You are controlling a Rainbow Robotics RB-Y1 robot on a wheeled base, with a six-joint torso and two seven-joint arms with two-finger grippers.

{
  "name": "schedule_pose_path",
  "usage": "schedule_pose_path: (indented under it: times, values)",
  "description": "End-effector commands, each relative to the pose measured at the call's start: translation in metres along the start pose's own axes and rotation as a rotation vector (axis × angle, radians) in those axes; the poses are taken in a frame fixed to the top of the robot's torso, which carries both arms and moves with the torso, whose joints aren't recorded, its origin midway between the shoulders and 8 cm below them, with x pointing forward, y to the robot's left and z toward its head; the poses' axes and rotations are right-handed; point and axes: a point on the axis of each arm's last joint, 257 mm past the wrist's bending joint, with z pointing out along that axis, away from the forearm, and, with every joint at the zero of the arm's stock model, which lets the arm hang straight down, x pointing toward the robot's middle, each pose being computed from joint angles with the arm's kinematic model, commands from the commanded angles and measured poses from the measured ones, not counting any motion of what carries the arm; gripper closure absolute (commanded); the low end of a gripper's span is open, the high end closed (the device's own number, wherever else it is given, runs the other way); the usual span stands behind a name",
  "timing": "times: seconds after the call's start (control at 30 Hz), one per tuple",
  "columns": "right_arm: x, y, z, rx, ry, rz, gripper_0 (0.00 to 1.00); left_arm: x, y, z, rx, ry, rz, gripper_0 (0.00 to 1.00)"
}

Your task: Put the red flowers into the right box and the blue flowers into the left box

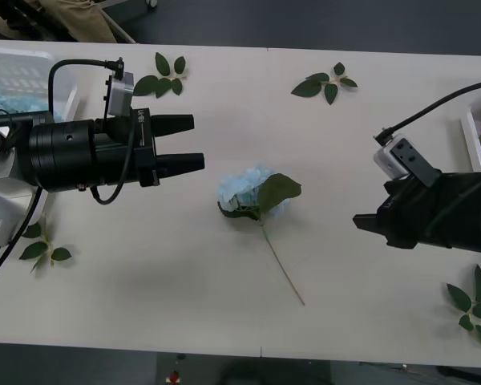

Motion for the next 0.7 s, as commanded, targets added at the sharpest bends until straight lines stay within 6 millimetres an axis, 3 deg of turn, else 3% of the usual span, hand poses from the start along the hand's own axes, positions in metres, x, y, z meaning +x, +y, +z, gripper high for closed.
schedule_pose_path:
  times: [0.03, 0.43, 0.7]
  values:
    - [-0.021, 0.024, 0.001, -0.050, -0.018, 0.046, 0.22, -0.003, -0.008, 0.000, 0.018, 0.011, 0.051, 0.09]
    - [-0.025, 0.072, 0.032, -0.093, 0.029, 0.107, 0.22, -0.003, -0.008, 0.000, 0.018, 0.011, 0.051, 0.09]
    - [-0.025, 0.088, 0.056, -0.079, 0.064, 0.156, 0.22, -0.003, -0.008, 0.000, 0.018, 0.011, 0.051, 0.09]
